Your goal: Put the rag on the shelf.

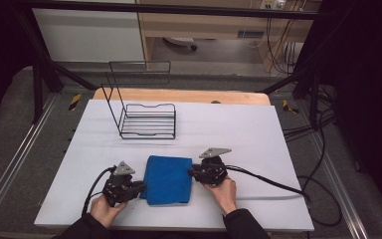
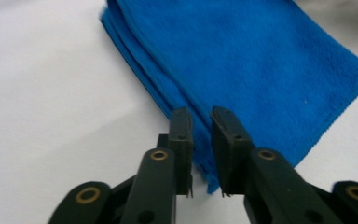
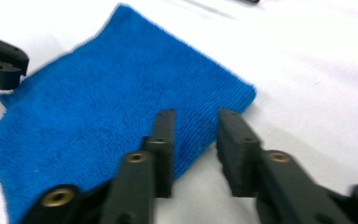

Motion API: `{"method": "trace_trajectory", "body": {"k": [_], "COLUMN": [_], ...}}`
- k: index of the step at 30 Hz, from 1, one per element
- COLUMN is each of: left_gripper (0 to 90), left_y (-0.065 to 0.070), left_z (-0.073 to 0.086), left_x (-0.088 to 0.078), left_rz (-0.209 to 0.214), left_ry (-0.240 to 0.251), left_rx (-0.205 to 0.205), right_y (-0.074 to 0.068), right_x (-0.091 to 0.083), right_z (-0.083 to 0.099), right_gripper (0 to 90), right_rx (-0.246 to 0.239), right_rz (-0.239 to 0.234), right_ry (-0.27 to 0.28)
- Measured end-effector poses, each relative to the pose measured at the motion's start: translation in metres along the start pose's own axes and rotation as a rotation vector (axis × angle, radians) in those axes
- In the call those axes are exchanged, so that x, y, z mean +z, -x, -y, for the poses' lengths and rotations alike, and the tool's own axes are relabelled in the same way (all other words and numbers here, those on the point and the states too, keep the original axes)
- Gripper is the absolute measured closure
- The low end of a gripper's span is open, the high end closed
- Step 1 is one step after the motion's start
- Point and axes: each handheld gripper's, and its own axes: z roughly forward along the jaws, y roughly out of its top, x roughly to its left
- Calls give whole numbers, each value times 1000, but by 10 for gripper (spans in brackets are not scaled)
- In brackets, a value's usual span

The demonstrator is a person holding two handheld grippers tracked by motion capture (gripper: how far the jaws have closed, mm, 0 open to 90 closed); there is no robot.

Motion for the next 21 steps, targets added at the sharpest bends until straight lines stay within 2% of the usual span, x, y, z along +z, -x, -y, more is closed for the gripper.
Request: {"method": "trace_trajectory", "body": {"k": [3,4,5,7,10,13,17,21], "left_gripper": [644,552,552,484,363,271,178,119], "left_y": [-5,-7,-9,-14,-22,-29,-31,-33], "left_z": [-3,-4,-5,-8,-13,-19,-31,-46], "left_x": [-6,-7,-7,-8,-8,-7,-5,1], "left_rz": [-15,-18,-25,-33,-29,-3,-36,-42], "left_ry": [31,39,42,50,43,50,63,65], "left_rx": [16,19,24,30,20,-5,5,5], "right_y": [2,4,4,6,8,10,12,14], "right_x": [-10,-17,-17,-23,-29,-34,-41,-46], "right_z": [-1,-2,-2,-2,-1,1,4,9], "right_gripper": [510,421,421,322,214,146,93,49], "right_rx": [2,4,4,11,-6,-19,-15,-7], "right_rz": [2,-5,-5,-4,2,10,18,29], "right_ry": [35,60,60,81,96,112,107,81]}}
